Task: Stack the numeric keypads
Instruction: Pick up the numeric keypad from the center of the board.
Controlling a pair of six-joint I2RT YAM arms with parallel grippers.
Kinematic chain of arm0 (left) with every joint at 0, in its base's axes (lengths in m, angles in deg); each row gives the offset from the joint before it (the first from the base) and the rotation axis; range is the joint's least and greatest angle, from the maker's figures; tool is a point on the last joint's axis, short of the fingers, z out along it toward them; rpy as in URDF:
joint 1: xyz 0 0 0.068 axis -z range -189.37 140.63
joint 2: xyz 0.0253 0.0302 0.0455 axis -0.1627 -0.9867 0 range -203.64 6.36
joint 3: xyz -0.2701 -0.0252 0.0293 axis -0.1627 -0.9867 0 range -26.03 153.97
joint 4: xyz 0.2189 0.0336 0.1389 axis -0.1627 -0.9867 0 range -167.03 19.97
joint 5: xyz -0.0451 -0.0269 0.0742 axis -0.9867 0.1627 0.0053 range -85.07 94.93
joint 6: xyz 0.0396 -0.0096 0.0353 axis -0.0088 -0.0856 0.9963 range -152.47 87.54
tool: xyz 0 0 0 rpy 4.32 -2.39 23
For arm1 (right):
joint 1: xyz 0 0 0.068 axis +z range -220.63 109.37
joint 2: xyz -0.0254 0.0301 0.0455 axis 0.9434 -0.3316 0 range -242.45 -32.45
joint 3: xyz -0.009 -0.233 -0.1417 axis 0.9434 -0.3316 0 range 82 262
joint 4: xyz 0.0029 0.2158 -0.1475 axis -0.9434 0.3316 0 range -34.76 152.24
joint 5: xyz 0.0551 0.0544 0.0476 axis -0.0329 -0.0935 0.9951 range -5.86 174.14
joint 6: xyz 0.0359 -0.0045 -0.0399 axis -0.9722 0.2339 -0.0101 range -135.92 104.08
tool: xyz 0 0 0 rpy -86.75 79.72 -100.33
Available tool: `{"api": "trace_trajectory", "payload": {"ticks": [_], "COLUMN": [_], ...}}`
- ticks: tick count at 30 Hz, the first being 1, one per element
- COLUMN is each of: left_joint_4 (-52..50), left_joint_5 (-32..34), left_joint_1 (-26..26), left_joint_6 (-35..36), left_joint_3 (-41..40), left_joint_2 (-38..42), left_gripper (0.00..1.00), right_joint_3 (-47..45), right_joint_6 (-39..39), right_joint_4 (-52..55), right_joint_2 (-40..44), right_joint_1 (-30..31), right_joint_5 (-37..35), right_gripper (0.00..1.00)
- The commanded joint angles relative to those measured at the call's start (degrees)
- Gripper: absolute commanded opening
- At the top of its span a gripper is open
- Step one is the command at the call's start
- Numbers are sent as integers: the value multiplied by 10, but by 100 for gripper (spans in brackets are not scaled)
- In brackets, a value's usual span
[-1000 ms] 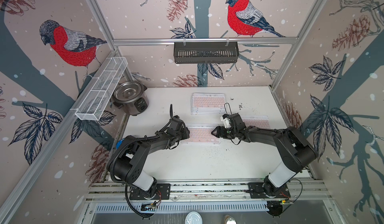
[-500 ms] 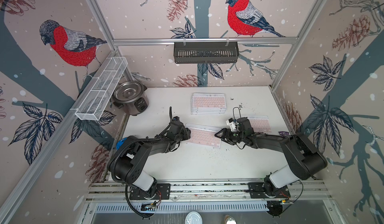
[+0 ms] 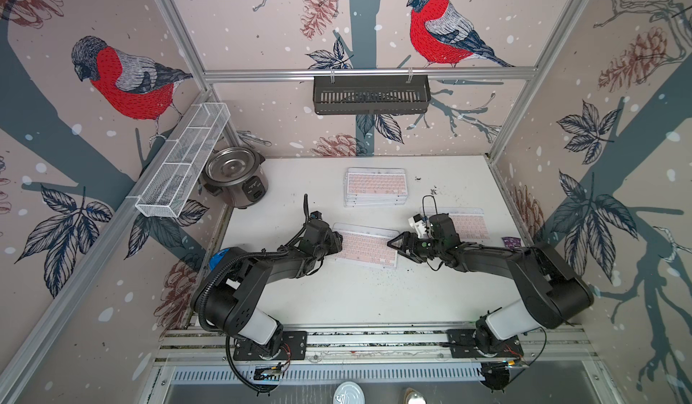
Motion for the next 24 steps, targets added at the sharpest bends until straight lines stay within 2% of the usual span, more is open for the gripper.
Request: {"api": "trace_trajectory", "payload": {"ticks": [1,5,13,24], "left_joint_4": [-108,-116,-123,-115], "left_joint_5": [-124,-117,-106,-120], "left_joint_1": [10,10,10,10], "left_joint_6": [-34,-39,-47,-39], "left_joint_3": [-8,-8,-9,-9], "left_joint_2": [0,8,6,4], "left_gripper": [58,58,58,58], "right_joint_3": [18,69,114,129], "right_joint_6": [21,90,123,167], "right_joint_4": [-50,73,102,184], "right_joint_2": [-1,-27,-96,-83], "right_joint_1": [7,3,-11,8], "right_joint_5": [53,-25,-62,-156], "right_gripper": [75,74,74,76]}}
